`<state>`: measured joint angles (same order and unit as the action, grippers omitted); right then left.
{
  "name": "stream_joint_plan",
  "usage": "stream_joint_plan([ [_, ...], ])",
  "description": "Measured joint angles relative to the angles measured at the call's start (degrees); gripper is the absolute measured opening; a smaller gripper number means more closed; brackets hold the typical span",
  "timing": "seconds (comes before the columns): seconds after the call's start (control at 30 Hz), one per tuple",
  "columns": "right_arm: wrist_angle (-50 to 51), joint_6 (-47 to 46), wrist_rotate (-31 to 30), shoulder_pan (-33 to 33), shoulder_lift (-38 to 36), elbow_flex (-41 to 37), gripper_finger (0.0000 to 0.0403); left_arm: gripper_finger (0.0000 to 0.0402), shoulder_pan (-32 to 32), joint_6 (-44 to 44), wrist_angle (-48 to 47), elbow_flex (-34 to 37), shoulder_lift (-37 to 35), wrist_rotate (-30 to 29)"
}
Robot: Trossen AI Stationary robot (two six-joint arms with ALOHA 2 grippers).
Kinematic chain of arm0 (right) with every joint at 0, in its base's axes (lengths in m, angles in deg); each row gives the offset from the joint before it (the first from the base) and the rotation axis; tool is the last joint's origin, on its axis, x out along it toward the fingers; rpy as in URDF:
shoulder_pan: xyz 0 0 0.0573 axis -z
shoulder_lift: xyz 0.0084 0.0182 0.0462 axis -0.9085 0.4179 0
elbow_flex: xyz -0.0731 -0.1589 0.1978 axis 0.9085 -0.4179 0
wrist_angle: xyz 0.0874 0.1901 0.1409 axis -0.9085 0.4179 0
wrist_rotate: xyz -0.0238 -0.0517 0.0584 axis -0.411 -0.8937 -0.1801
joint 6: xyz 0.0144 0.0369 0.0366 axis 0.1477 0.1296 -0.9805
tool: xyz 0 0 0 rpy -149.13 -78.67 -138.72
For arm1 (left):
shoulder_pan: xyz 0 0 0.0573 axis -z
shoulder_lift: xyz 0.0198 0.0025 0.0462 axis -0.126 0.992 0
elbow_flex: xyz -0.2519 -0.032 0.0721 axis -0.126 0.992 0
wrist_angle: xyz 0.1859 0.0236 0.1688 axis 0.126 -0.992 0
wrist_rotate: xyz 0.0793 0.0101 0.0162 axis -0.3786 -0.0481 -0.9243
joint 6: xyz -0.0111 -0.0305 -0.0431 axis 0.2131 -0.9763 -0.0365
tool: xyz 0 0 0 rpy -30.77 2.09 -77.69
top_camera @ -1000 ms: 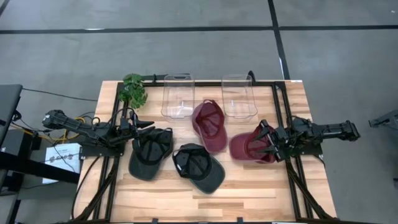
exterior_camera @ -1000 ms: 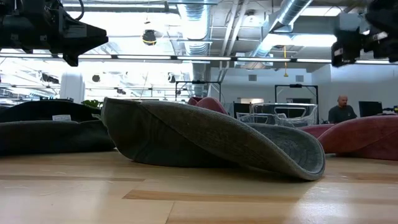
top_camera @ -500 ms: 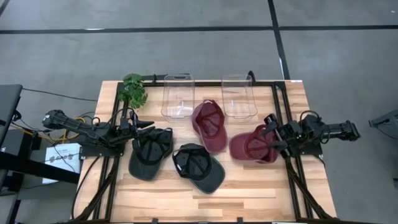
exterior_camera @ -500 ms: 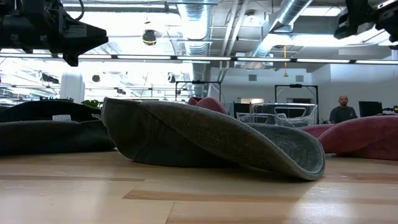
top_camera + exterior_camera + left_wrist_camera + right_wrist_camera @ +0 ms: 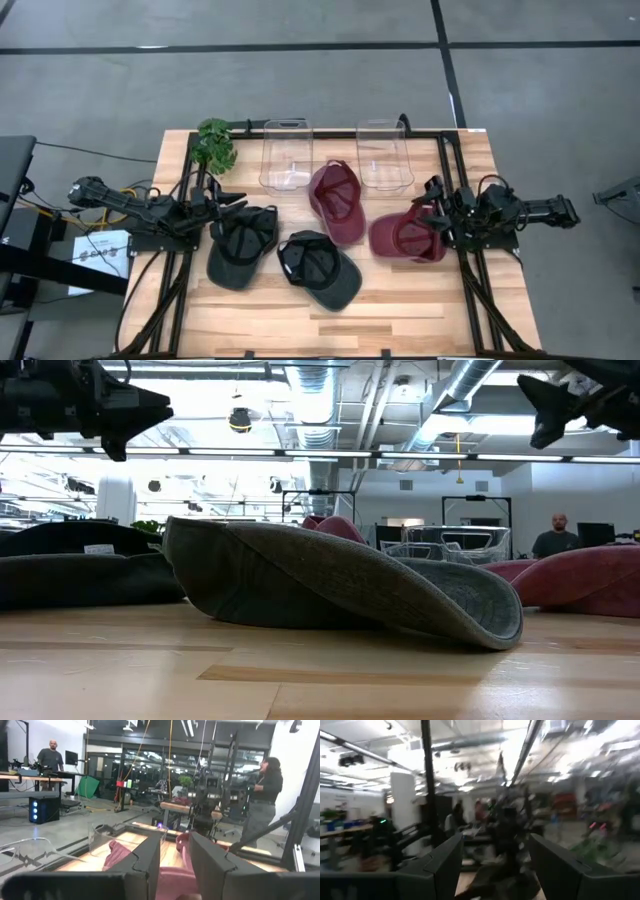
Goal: Pick & Place hat
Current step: Put the right red cap into the right transparent bin
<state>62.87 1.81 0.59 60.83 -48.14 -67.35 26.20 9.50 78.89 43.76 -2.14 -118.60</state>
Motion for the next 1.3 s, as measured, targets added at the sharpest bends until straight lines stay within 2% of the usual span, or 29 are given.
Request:
stream_joint_plan([
  [0.1, 2.04, -0.61, 5.95, 0.0, 1.15, -0.02, 0.0216, 0.0102, 0.0, -2.12, 1.62, 0.0, 0.0, 0.87],
  [0.17, 1.59, -1.47, 8.14, -0.27, 2.88, 0.0, 0.0216, 0.0102, 0.0, -5.25, 2.96, 0.0, 0.24, 4.41],
  [0.3, 1.44, -0.34, 5.43, -1.24, 7.66, 0.18, 0.0216, 0.0102, 0.02, -9.17, 7.71, 0.0, 3.52, 17.68],
  [0.37, 1.45, -0.07, 3.75, -1.77, 10.9, 0.92, 0.0216, 0.0102, 0.25, -11.49, 10.34, 0.0, 6.84, 20.77],
  [0.6, 2.14, 2.98, -0.01, -4.34, 23.84, 4.92, 0.0216, 0.0102, 1.29, -16.39, 17.86, -1.07, 26.94, 17.55],
  [0.9, 5.45, 8.41, -6.16, -10.89, 38.32, 10.63, 0.0216, 0.0102, 1.6, -10.33, 19.86, -14.44, 52.7, 17.64],
  [1.03, 7.64, 6.95, -8.97, -15.52, 43.21, 13.09, 0.0216, 0.0102, 1.73, -8.56, 19.87, -18.65, 58.63, 17.84],
  [1.17, 9.72, 3.11, -12.88, -21.31, 48.8, 15.46, 0.0216, 0.0102, 2.83, -8.37, 19.81, -20.08, 60.67, 17.88],
  [1.3, 14.8, -1.66, -22.66, -27.19, 54.64, 19.13, 0.0214, 0.0102, 3.85, -6.67, 19.73, -21.04, 61.48, 17.86],
])
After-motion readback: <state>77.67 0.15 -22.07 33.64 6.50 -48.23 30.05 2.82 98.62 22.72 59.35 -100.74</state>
